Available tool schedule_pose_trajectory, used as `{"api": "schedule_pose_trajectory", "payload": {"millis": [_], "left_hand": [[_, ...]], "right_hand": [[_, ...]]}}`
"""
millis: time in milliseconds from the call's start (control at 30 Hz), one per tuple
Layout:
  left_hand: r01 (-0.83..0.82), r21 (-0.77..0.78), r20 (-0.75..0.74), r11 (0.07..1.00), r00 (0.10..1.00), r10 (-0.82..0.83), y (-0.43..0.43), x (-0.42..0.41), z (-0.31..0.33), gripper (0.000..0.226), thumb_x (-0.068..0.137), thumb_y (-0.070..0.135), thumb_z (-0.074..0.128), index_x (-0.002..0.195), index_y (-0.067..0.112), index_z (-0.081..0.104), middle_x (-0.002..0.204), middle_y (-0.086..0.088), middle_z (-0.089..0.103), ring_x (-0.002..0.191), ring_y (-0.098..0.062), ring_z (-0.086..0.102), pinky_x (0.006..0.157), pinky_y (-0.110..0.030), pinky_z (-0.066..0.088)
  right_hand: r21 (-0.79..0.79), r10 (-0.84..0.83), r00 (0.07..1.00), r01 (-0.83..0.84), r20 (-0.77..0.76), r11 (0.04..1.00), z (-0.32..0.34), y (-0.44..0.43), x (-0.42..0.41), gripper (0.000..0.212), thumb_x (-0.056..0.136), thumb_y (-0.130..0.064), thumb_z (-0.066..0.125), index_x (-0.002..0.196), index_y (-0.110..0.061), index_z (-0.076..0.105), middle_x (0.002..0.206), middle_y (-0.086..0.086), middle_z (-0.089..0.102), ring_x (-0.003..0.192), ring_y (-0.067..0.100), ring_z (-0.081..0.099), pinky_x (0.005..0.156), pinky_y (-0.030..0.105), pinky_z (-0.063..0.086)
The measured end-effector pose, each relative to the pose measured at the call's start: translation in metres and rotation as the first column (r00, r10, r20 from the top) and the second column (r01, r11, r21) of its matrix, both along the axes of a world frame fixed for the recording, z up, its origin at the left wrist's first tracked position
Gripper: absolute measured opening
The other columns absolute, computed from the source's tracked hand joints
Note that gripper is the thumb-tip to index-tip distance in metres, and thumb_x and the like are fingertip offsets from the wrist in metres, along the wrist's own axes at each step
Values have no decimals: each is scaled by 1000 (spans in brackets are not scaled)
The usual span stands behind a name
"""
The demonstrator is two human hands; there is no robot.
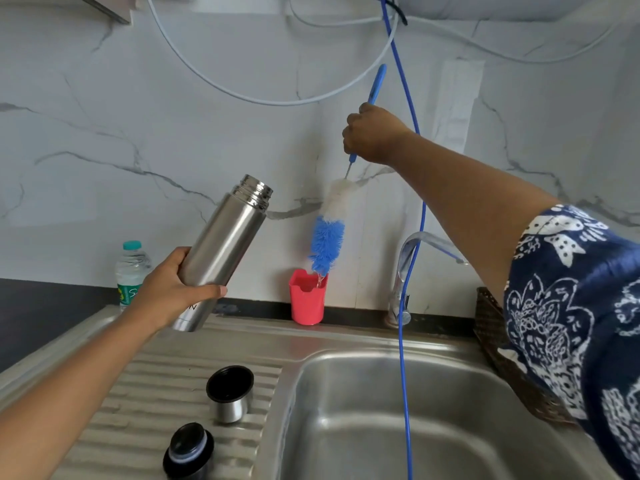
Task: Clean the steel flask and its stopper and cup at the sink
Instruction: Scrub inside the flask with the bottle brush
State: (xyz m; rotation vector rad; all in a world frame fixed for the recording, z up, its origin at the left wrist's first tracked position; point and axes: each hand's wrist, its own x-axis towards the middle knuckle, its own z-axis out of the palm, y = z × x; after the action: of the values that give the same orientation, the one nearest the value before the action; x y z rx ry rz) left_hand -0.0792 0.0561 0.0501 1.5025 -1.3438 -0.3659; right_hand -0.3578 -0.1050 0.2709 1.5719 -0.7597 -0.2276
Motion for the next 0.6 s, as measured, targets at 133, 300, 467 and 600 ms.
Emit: {"api": "schedule_pose_trajectory", "payload": {"millis": [133, 300, 467, 600], "left_hand": [[5, -9, -14, 1000, 1000, -5, 12, -4, 6, 92, 28, 58, 73, 113, 31, 49, 99, 7, 62, 88, -17, 62, 71, -32, 48], [4, -5, -23, 1000, 1000, -4, 26, -6, 12, 92, 27, 57, 72, 113, 31, 48, 98, 6, 62, 87, -18, 62, 72, -32, 49], [10, 11, -37, 1000, 999, -10, 35, -5, 13, 93, 27, 56, 73, 113, 31, 48, 99, 6, 62, 86, -18, 63, 71, -32, 49], [6, 43, -23, 999, 1000, -5, 40, -5, 11, 91, 31, 52, 77, 114, 32, 47, 99, 6, 62, 86, -17, 62, 70, -31, 49]], "right_hand": [[-20, -54, 997, 55, 45, 998, 3, 17, -11, 17, 90, -3, 56, 97, -15, 66, 92, 4, 66, 89, 24, 59, 84, 35, 43], [-20, -88, 991, 90, 101, 996, 6, 33, -19, 14, 89, -7, 60, 98, -15, 67, 92, 5, 67, 90, 24, 61, 86, 36, 43], [25, -120, 972, 117, 200, 993, 3, 45, -26, 10, 90, -9, 60, 97, -14, 66, 91, 5, 66, 87, 24, 60, 87, 36, 40], [113, -126, 935, 93, 333, 989, 4, 55, -46, 17, 91, -25, 61, 107, -20, 66, 100, 3, 67, 97, 23, 61, 94, 38, 36]]}}
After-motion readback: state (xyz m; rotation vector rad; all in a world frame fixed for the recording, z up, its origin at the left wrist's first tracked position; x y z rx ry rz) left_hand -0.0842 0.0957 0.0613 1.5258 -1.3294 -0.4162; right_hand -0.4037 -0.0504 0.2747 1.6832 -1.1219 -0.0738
